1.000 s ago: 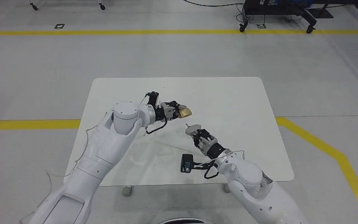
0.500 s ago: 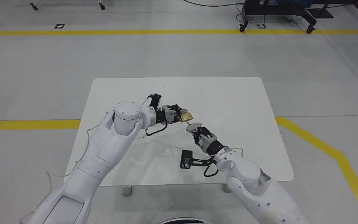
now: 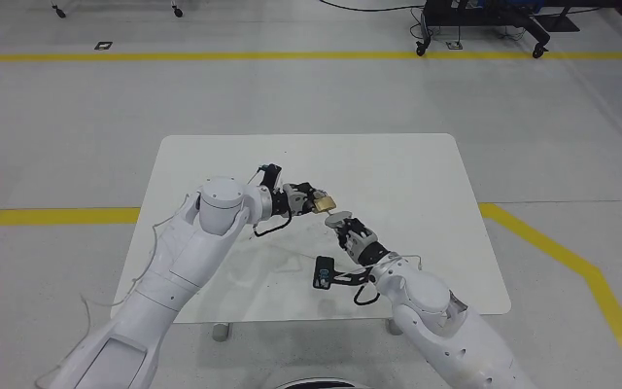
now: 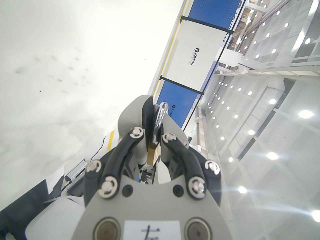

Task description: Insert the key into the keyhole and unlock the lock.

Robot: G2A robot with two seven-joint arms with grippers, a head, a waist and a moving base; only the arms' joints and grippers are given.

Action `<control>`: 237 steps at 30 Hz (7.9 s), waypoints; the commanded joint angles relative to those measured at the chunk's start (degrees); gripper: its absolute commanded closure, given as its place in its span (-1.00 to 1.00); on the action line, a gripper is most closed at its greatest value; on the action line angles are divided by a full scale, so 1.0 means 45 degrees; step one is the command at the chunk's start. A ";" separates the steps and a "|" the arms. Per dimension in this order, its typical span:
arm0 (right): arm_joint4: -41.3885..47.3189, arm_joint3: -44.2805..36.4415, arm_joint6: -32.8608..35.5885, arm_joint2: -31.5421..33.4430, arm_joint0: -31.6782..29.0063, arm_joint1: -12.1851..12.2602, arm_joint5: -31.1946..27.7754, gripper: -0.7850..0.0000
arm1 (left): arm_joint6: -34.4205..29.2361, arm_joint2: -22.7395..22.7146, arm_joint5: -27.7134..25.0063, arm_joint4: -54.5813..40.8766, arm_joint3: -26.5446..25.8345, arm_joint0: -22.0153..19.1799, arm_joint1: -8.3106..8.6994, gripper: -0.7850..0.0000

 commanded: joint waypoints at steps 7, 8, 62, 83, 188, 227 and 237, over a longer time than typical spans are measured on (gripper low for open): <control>-0.0162 0.0133 0.0202 -0.0103 0.0069 -0.0075 -0.0093 1.00 | 0.0060 0.0051 0.0051 -0.0007 -0.0072 0.0016 -0.0025 1.00; -0.0179 0.0151 0.0240 -0.0135 0.0090 -0.0091 -0.0090 1.00 | 0.0057 0.0055 0.0067 0.0005 -0.0080 0.0018 -0.0024 1.00; -0.1642 0.0334 0.2358 -0.0418 0.0036 -0.0585 0.0827 1.00 | 0.2896 -0.0525 0.0359 0.0545 -0.1968 0.1133 -0.0047 1.00; -0.1845 0.0468 0.2282 -0.0288 -0.0001 -0.0766 0.0540 1.00 | 0.2777 -0.0434 0.0486 0.1033 -0.2088 0.1210 -0.0065 1.00; -0.1434 -0.0959 -0.2685 0.2002 -0.1461 -0.0584 0.0807 1.00 | 0.1426 -0.2668 -0.0543 0.0258 -0.2853 0.2273 0.0196 1.00; -0.6825 -0.0253 0.1109 -0.1775 -0.0001 -0.0146 0.1962 1.00 | 0.2136 -0.2532 -0.4046 0.1041 -0.3180 0.3480 0.0275 1.00; -0.6825 -0.0100 0.1777 -0.2238 0.0258 -0.0088 0.1810 1.00 | 0.2219 -0.2358 -0.4110 0.1217 -0.3162 0.3479 0.0241 1.00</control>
